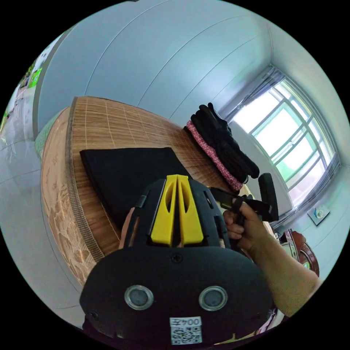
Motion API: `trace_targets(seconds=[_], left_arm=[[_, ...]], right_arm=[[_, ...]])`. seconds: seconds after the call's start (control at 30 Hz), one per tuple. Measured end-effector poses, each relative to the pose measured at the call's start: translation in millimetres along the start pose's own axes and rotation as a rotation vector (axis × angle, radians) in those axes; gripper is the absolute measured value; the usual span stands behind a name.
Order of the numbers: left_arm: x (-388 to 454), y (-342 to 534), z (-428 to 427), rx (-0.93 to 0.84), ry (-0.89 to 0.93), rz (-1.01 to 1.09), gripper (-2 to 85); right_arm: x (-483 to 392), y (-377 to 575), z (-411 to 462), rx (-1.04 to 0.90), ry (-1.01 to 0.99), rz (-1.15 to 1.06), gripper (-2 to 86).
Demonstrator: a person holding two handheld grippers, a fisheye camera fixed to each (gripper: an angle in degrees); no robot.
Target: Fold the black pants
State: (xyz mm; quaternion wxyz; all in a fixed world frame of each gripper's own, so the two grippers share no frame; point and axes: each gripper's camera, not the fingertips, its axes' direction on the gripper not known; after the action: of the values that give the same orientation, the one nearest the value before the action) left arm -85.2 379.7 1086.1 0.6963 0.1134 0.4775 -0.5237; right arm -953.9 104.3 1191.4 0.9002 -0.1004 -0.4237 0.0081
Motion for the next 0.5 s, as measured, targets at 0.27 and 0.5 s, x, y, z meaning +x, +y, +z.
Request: trace_targets(seconds=[0.27, 0.5], left_arm=[[40, -3, -3, -0.023, -0.061, 0.057, 0.2], [82, -4, -10, -0.008, -0.107, 0.133, 0.2]], right_arm=[[-16, 37, -15, 0.019, -0.015, 0.097, -0.8], [-28, 143, -65, 0.142, 0.254, 0.383, -0.7]])
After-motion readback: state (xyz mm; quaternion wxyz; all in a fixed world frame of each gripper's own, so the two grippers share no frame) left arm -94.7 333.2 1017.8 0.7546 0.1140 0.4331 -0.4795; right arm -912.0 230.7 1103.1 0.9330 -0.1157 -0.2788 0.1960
